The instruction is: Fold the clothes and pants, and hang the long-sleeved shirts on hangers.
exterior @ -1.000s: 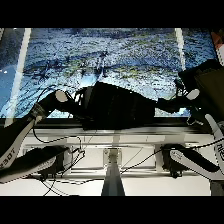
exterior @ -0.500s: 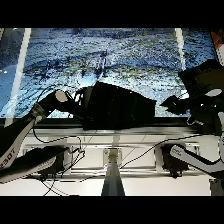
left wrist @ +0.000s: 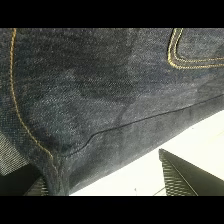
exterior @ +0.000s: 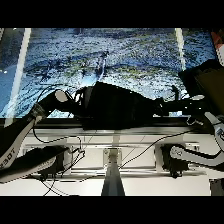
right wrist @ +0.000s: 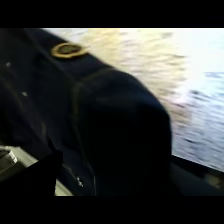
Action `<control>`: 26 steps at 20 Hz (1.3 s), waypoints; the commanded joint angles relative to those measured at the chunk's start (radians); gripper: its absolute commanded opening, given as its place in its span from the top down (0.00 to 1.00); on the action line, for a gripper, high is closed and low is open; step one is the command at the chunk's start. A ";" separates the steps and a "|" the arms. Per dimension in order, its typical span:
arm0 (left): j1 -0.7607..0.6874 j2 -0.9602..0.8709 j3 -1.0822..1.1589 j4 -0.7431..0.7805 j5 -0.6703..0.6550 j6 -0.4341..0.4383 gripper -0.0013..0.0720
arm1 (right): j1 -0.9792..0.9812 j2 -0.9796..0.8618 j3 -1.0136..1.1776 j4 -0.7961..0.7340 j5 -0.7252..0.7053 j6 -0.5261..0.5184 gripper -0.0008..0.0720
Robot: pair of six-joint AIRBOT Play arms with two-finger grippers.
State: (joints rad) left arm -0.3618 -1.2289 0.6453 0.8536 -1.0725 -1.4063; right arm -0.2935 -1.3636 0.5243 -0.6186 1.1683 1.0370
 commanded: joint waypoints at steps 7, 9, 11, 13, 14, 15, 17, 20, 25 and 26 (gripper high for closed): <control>0.000 -0.002 0.000 -0.001 0.160 0.000 0.04 | 0.241 -0.046 0.077 0.050 -0.133 -0.060 0.61; 0.000 -0.002 0.000 -0.002 0.200 0.000 0.04 | 0.294 -0.045 0.077 0.087 -0.212 -0.060 0.73; 0.001 -0.002 0.001 0.003 0.233 0.000 0.04 | 0.345 -0.037 0.088 0.114 -0.264 -0.064 0.91; 0.002 0.003 0.011 0.045 0.250 0.016 0.04 | 0.357 -0.020 0.146 0.082 -0.277 -0.063 0.94; 0.002 0.010 0.026 0.082 0.249 0.055 0.04 | 0.348 -0.004 0.196 0.038 -0.285 -0.062 0.94; 0.002 0.018 0.046 0.127 0.246 0.087 0.04 | 0.338 0.015 0.246 -0.008 -0.299 -0.051 0.94; 0.002 0.050 0.101 0.257 0.246 0.106 0.04 | 0.307 0.067 0.370 -0.122 -0.323 -0.017 0.94; 0.002 0.127 0.209 0.430 0.247 0.105 0.04 | 0.238 0.154 0.558 -0.317 -0.360 0.107 0.94; 0.002 0.272 0.313 0.455 0.288 0.105 0.04 | 0.043 0.273 0.791 -0.609 -0.286 0.468 0.94; 0.002 0.301 0.313 0.455 0.303 0.105 0.04 | -0.008 0.288 0.833 -0.663 -0.236 0.517 0.94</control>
State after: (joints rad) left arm -0.3599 -1.0004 0.9215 1.2686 -0.8066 -1.3048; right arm -0.1902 -1.1324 1.2335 -1.0824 0.8619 1.3502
